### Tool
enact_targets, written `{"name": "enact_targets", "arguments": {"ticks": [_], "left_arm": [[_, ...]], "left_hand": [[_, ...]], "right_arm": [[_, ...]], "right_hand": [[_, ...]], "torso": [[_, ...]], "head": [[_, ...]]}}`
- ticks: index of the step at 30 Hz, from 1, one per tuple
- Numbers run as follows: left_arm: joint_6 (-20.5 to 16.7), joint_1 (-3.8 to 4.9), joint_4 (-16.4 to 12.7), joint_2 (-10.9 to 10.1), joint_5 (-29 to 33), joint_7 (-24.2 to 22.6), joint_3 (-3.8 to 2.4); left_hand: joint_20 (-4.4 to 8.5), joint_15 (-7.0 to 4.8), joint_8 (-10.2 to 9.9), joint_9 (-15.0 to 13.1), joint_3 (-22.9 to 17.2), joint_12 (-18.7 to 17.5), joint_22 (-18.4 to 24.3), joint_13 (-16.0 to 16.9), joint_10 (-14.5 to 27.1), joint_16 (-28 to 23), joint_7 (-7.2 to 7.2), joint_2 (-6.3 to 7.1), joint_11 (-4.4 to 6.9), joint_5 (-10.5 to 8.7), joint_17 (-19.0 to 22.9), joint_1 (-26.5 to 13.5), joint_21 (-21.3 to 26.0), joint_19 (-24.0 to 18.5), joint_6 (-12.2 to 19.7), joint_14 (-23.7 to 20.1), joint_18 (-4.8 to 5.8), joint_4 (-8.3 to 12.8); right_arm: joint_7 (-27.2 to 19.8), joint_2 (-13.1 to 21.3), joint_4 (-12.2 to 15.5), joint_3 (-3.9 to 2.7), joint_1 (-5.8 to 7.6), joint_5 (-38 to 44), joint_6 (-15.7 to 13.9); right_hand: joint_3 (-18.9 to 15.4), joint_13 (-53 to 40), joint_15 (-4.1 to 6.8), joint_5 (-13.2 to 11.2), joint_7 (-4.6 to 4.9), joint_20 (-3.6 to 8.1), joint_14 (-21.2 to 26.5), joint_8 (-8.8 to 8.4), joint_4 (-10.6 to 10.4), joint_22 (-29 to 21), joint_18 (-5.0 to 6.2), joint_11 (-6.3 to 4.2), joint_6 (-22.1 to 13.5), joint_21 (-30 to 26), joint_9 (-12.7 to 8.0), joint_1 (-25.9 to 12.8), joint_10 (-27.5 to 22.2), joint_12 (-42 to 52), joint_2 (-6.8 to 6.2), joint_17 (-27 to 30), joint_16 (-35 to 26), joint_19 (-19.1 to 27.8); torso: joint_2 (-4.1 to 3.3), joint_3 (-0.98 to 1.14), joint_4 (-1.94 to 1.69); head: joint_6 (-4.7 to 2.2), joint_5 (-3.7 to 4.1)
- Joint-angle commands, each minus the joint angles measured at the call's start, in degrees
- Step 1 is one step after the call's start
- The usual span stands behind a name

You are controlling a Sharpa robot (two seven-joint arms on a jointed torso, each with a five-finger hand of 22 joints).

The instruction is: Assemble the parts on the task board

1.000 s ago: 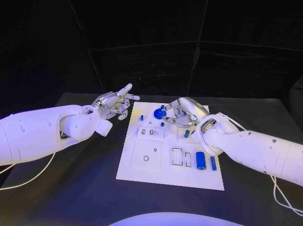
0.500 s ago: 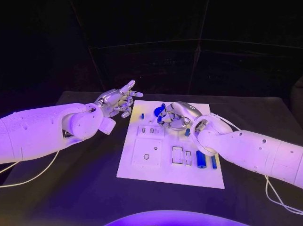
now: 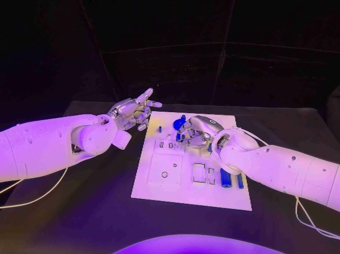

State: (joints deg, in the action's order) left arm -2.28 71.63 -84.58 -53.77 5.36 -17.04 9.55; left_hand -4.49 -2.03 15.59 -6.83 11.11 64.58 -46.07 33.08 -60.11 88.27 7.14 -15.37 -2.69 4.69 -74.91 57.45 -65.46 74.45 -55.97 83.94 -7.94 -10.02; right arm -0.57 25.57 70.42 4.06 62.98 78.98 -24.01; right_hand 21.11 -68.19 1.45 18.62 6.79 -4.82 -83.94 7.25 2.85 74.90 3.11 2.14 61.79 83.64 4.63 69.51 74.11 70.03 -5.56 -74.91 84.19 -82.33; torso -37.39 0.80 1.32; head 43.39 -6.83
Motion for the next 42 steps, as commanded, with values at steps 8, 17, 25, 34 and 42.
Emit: {"name": "enact_targets", "arguments": {"ticks": [8,17,25,34,42], "left_arm": [[0.6,0.10,-0.1,0.2,0.2,-0.4,-0.04],[1.1,0.10,0.0,0.3,0.0,0.1,-0.04],[1.4,0.10,0.0,0.4,-0.1,0.3,-0.04],[1.4,0.10,-0.1,0.4,-0.2,0.4,-0.04],[1.5,0.10,-0.2,0.4,-0.3,0.5,-0.04]], "left_hand": [[0.00,0.47,-0.2,0.1,-0.1,0.0,0.0,0.0,-0.1,-0.2,0.05,-0.03,0.07,0.07,-10.1,0.7,0.2,-0.3,0.0,4.8,-0.07,0.4],[0.00,0.47,-0.2,0.1,-0.1,-0.1,0.1,-0.2,0.0,-0.2,0.05,-0.03,0.08,0.05,-10.0,0.7,0.2,-0.3,0.0,4.8,-0.08,0.5],[0.00,0.47,-0.2,0.1,-0.1,-0.1,0.1,-0.3,0.0,-0.2,0.05,-0.04,0.08,0.05,-10.1,0.8,0.2,-0.3,0.0,4.8,-0.08,0.5],[0.00,0.47,-0.2,0.1,-0.1,-0.1,0.1,-0.3,0.0,-0.2,0.05,-0.04,0.08,0.05,-10.1,0.8,0.2,-0.3,0.0,4.8,-0.08,0.5],[0.00,0.47,-0.2,0.1,-0.1,-0.1,0.1,-0.3,0.0,-0.2,0.05,-0.04,0.08,0.05,-10.1,0.8,0.2,-0.3,0.0,4.8,-0.08,0.5]], "right_arm": [[2.6,-0.4,-0.1,0.03,0.09,4.2,3.9],[3.6,-0.7,-0.2,0.06,0.09,5.9,4.9],[4.3,-1.0,-0.2,0.08,0.08,6.9,5.7],[4.9,-1.4,-0.4,0.11,0.08,7.7,6.5],[5.4,-1.7,-0.7,0.13,0.07,8.5,7.0]], "right_hand": [[-0.8,0.1,0.33,-0.7,-0.02,0.13,-4.2,0.21,-0.2,5.9,-0.52,0.00,0.2,-0.1,0.1,-0.4,-0.4,-0.3,0.31,-6.9,-0.1,0.1],[-0.9,0.1,0.34,-0.9,-0.04,0.13,-4.1,0.22,-0.3,5.8,-0.47,-0.03,0.2,-0.3,0.1,-0.4,-0.5,-0.4,0.31,-6.6,-0.3,0.2],[-0.9,0.1,0.35,-0.9,-0.07,0.14,-4.1,0.23,-0.3,5.7,-0.44,-0.05,0.2,-0.3,0.1,-0.4,-0.5,-0.4,0.39,-6.6,-0.4,0.3],[-0.9,0.1,0.35,-0.9,-0.07,0.14,-4.1,0.23,-0.3,5.6,-0.43,-0.05,0.2,-0.4,0.1,-0.4,-0.5,-0.3,0.39,-6.5,-0.4,0.4],[-0.9,0.1,0.35,-0.9,-0.07,0.14,-4.1,0.23,-0.3,5.6,-0.43,-0.05,0.2,-0.4,0.1,-0.4,-0.5,-0.3,0.39,-6.5,-0.4,0.4]], "torso": [[-0.01,0.01,-0.02],[0.00,0.02,-0.01],[0.01,-0.01,0.01],[0.02,0.00,-0.04],[0.00,0.00,-0.01]], "head": [[0.33,0.06],[0.55,0.10],[0.65,-0.03],[0.70,-0.05],[0.82,-0.13]]}}
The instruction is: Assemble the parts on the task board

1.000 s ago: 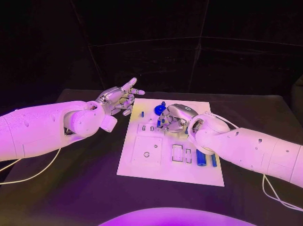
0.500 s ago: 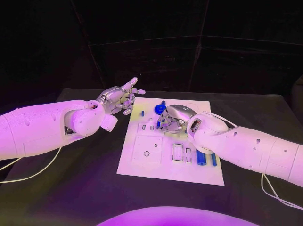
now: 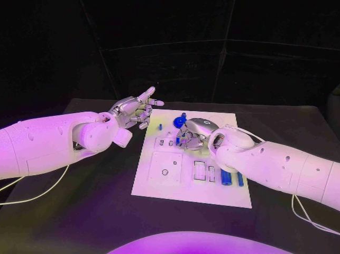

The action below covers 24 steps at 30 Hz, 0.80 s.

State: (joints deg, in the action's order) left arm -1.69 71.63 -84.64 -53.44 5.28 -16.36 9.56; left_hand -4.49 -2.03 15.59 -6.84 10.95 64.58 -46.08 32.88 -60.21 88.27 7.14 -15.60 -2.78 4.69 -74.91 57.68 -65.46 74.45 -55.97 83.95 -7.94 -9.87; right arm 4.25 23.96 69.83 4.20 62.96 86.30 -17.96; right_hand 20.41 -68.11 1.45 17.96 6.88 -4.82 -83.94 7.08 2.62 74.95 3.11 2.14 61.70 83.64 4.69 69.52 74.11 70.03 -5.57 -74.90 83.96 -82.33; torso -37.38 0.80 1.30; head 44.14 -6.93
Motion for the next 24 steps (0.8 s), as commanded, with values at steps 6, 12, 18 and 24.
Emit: {"name": "enact_targets", "arguments": {"ticks": [6,12,18,24], "left_arm": [[0.9,0.09,-0.2,0.1,-0.3,-0.2,-0.04],[0.9,0.09,-0.2,0.1,-0.3,-0.2,-0.04],[1.1,0.09,-0.1,0.2,-0.3,-0.2,-0.04],[1.2,0.09,-0.1,0.3,-0.3,-0.1,-0.04]], "left_hand": [[0.00,0.47,-0.2,0.1,0.0,-0.1,0.1,-0.1,0.1,-0.2,0.05,0.20,0.17,0.05,-10.1,0.6,0.2,-0.3,0.0,4.8,-0.08,0.4],[0.00,0.46,-0.2,0.1,0.0,-0.1,0.2,-0.1,0.1,-0.2,0.05,0.15,0.17,0.05,-10.1,0.7,0.2,-0.3,0.0,4.8,-0.10,0.5],[0.00,0.46,-0.2,0.1,0.0,-0.1,0.2,-0.1,0.1,-0.2,0.05,0.15,0.17,0.05,-10.1,0.7,0.2,-0.3,0.0,4.8,-0.10,0.5],[0.00,0.46,-0.2,0.1,0.0,-0.1,0.2,-0.1,0.1,-0.2,0.05,0.15,0.17,0.05,-10.1,0.7,0.2,-0.3,0.0,4.8,-0.10,0.5]], "right_arm": [[0.9,-0.2,-0.2,0.00,0.09,1.5,1.3],[1.4,-0.3,-0.4,0.01,0.09,2.0,2.0],[1.7,-0.4,-0.4,0.02,0.09,2.3,2.4],[1.6,-0.5,-0.4,0.02,0.09,2.3,2.6]], "right_hand": [[-0.3,0.0,0.36,-0.3,-0.17,0.14,-4.1,0.41,-0.1,5.6,-0.42,-0.06,0.3,-0.4,0.1,-0.4,-0.5,-0.4,0.43,-6.5,-0.2,0.4],[-0.5,0.4,0.38,-0.5,-0.17,0.15,-4.0,0.33,-0.1,5.2,-0.32,-0.06,0.1,-0.7,0.0,-0.4,-0.8,-0.7,0.35,-6.2,-0.4,0.7],[-0.6,0.6,0.38,-0.6,-0.14,0.15,-4.0,0.26,-0.1,5.0,-0.27,-0.05,0.0,-0.8,0.0,-0.4,-1.0,-0.9,0.28,-6.1,-0.5,0.8],[-0.8,0.7,0.37,-0.7,-0.11,0.15,-3.9,0.17,-0.1,4.9,-0.23,-0.02,-0.2,-0.9,0.0,-0.4,-1.1,-1.0,0.17,-6.0,-0.6,1.0]], "torso": [[-0.02,0.02,0.03],[0.01,0.03,0.00],[0.02,0.02,0.05],[0.00,0.03,0.04]], "head": [[0.15,-0.07],[0.25,-0.08],[0.33,-0.13],[0.36,-0.12]]}}
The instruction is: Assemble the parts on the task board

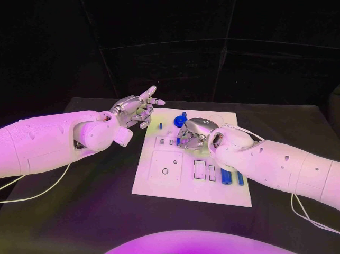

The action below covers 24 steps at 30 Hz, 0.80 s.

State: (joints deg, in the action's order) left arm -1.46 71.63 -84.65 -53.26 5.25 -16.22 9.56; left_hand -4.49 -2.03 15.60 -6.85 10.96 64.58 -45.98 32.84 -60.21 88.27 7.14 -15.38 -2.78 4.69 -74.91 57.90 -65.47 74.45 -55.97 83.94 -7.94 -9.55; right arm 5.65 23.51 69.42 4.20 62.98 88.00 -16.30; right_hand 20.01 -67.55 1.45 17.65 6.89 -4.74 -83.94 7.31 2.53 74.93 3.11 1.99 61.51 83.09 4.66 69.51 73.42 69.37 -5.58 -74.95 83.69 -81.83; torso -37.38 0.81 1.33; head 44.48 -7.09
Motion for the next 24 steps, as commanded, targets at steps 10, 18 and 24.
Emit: {"name": "enact_targets", "arguments": {"ticks": [10,18,24], "left_arm": [[1.0,0.09,0.0,0.1,-0.5,-0.2,-0.04],[1.1,0.09,-0.1,0.1,-0.6,-0.1,-0.04],[1.3,0.09,0.0,0.2,-0.6,0.0,-0.04]], "left_hand": [[0.00,0.46,-0.2,0.1,0.0,-0.1,0.1,-0.1,0.1,-0.2,0.05,-0.07,0.18,0.05,-10.1,0.5,0.2,-0.3,0.0,4.8,-0.10,0.2],[0.00,0.46,-0.2,0.1,0.0,-0.1,0.1,-0.1,0.1,-0.2,0.05,-0.07,0.18,0.05,-10.1,0.5,0.2,-0.3,0.0,4.8,-0.10,0.2],[0.00,0.46,-0.2,0.1,0.0,-0.1,0.1,-0.1,0.1,-0.2,0.05,-0.07,0.18,0.05,-10.1,0.5,0.2,-0.3,0.0,4.8,-0.10,0.2]], "right_arm": [[0.0,-0.1,-0.1,0.03,0.06,0.6,1.2],[-0.1,-0.1,0.0,0.03,0.06,0.7,0.3],[-0.5,-0.1,0.1,0.03,0.05,0.7,-1.2]], "right_hand": [[-0.5,0.1,0.36,-0.4,-0.11,0.08,-3.9,-0.07,-0.1,4.8,-0.23,0.14,0.0,-0.4,0.0,-0.4,-0.5,-0.4,0.14,-6.0,-0.3,0.5],[-0.9,0.4,0.30,-0.4,0.01,0.05,-3.9,-0.36,-0.2,4.6,-0.17,0.24,-0.6,-0.6,-0.1,-0.6,-0.8,-0.7,-0.14,-6.0,-0.3,0.7],[-1.4,0.4,0.21,-0.7,0.14,-0.01,-4.0,-0.68,-0.2,4.6,-0.16,0.36,-1.1,-0.7,-0.3,-0.6,-0.9,-0.7,-0.39,-6.1,-0.3,0.7]], "torso": [[0.02,-0.01,-0.02],[0.02,-0.03,0.01],[0.01,0.02,-0.05]], "head": [[0.09,0.02],[0.13,0.02],[0.10,0.03]]}}
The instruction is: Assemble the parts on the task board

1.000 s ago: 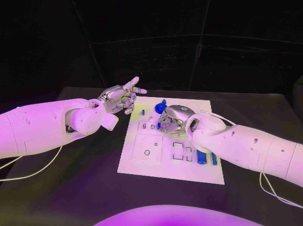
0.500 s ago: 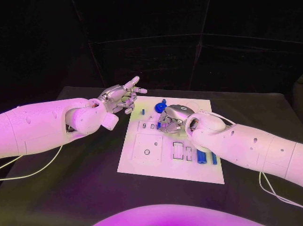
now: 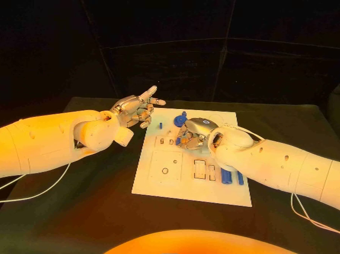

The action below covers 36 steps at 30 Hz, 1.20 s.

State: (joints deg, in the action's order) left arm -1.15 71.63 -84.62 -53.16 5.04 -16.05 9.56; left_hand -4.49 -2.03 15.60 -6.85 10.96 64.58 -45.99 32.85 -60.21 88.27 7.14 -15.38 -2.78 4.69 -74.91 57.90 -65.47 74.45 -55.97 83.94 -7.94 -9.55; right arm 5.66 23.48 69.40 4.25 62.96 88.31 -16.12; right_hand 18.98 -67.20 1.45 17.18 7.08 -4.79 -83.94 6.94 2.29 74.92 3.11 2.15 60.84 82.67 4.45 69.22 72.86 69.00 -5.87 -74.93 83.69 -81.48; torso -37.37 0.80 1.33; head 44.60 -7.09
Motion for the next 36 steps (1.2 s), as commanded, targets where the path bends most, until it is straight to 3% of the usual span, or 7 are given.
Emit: {"name": "enact_targets", "arguments": {"ticks": [1,36], "left_arm": [[1.0,0.09,0.0,0.1,-0.4,-0.1,-0.04],[1.4,0.09,0.0,0.2,-0.7,0.2,-0.04]], "left_hand": [[0.00,0.46,-0.2,0.1,0.0,-0.1,0.1,-0.1,0.1,-0.2,0.05,-0.07,0.18,0.05,-10.1,0.5,0.2,-0.3,0.0,4.8,-0.10,0.2],[0.00,0.46,-0.2,0.1,0.0,-0.2,0.1,-0.2,0.2,-0.3,0.04,-0.09,0.18,0.03,-10.0,0.6,0.3,-0.3,0.0,4.8,-0.11,0.4]], "right_arm": [[-0.5,0.0,0.1,-0.01,0.08,0.3,-1.5],[0.2,0.0,0.2,-0.01,0.07,0.5,-1.0]], "right_hand": [[-0.3,0.0,0.21,-0.3,-0.04,0.04,-4.0,-0.31,0.0,4.6,-0.16,0.19,-0.4,-0.3,0.0,-0.3,-0.3,-0.3,-0.10,-6.1,-0.3,0.4],[-0.5,0.2,0.17,-0.5,0.00,0.00,-4.0,-0.40,0.0,4.5,-0.14,0.24,-0.6,-0.3,-0.1,-0.4,-0.5,-0.4,-0.16,-6.1,-0.3,0.5]], "torso": [[0.00,0.03,-0.05],[0.00,0.01,-0.01]], "head": [[-0.02,0.03],[0.29,0.05]]}}
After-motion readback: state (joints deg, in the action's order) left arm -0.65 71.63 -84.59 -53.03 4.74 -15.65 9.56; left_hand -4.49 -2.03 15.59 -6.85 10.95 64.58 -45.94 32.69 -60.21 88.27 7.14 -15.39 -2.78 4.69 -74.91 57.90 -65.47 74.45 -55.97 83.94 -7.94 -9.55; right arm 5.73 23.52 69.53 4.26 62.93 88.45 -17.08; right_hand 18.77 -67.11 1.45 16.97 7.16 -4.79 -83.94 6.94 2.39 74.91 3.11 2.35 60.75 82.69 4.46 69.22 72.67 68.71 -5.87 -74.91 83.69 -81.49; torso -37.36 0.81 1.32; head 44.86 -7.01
